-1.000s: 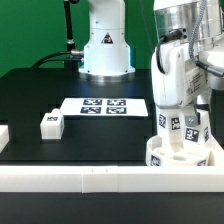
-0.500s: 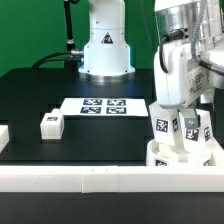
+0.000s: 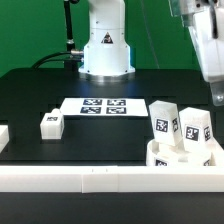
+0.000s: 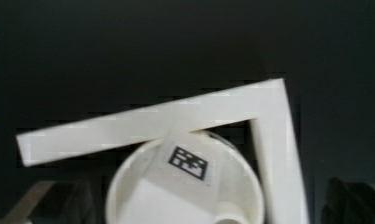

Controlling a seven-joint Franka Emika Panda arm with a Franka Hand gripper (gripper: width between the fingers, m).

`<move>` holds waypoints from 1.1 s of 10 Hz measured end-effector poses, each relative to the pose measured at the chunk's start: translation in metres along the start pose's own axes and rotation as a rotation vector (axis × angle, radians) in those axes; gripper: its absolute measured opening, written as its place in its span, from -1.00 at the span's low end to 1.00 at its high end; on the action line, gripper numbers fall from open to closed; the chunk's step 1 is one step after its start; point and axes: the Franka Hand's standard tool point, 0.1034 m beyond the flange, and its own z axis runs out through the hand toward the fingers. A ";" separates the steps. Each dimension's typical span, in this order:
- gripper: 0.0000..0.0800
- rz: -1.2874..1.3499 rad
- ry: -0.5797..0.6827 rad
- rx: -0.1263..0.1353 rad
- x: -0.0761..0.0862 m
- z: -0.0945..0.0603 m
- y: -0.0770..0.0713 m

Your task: Assemble stool

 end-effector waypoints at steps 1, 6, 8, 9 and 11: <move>0.62 -0.078 0.000 0.000 0.000 0.000 0.000; 0.62 -0.566 0.022 -0.010 0.005 0.000 0.000; 0.62 -0.860 0.038 -0.062 0.007 0.005 0.004; 0.62 -0.979 0.039 -0.081 0.007 0.008 0.004; 0.62 -1.222 0.068 -0.083 0.014 0.009 0.003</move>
Offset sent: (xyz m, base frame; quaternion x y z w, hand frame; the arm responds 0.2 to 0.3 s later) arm 0.0000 0.0000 0.0000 0.0000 0.0000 -0.2667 0.9638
